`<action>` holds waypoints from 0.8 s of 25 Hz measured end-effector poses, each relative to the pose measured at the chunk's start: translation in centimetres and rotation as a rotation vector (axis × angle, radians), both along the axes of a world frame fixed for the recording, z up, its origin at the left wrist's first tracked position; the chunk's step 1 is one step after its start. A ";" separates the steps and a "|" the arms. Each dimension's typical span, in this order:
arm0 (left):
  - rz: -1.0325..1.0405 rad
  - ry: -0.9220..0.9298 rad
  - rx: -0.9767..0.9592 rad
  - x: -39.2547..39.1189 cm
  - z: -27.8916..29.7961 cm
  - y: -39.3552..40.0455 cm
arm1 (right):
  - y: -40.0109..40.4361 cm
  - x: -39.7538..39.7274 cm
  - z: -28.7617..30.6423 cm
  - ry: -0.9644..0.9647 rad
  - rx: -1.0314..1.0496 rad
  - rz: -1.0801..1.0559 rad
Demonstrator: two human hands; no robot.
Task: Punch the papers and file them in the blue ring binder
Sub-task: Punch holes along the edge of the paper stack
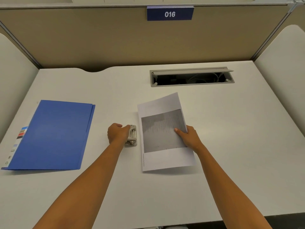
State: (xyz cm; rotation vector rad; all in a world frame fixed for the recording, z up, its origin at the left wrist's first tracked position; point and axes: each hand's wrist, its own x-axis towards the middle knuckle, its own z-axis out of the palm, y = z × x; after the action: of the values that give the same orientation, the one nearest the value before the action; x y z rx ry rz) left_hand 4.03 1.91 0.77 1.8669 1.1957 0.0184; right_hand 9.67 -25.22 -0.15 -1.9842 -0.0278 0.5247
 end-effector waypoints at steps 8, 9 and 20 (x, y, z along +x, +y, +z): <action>0.027 -0.004 -0.162 -0.8 -0.3 1.2 | 2.2 -0.4 -0.9 0.014 -0.046 0.051; 0.033 -0.018 -0.180 -0.9 -0.2 1.1 | 2.5 -0.5 -0.9 0.011 -0.053 0.055; 0.012 -0.032 -0.249 -1.5 0.1 1.4 | 4.1 -0.7 -1.8 0.093 -0.064 0.053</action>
State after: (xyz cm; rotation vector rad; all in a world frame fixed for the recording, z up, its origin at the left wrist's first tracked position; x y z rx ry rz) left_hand 2.55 3.31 0.90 1.6355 1.1324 -0.0896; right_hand 8.95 -21.13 -1.97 -2.0234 -0.0062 0.6592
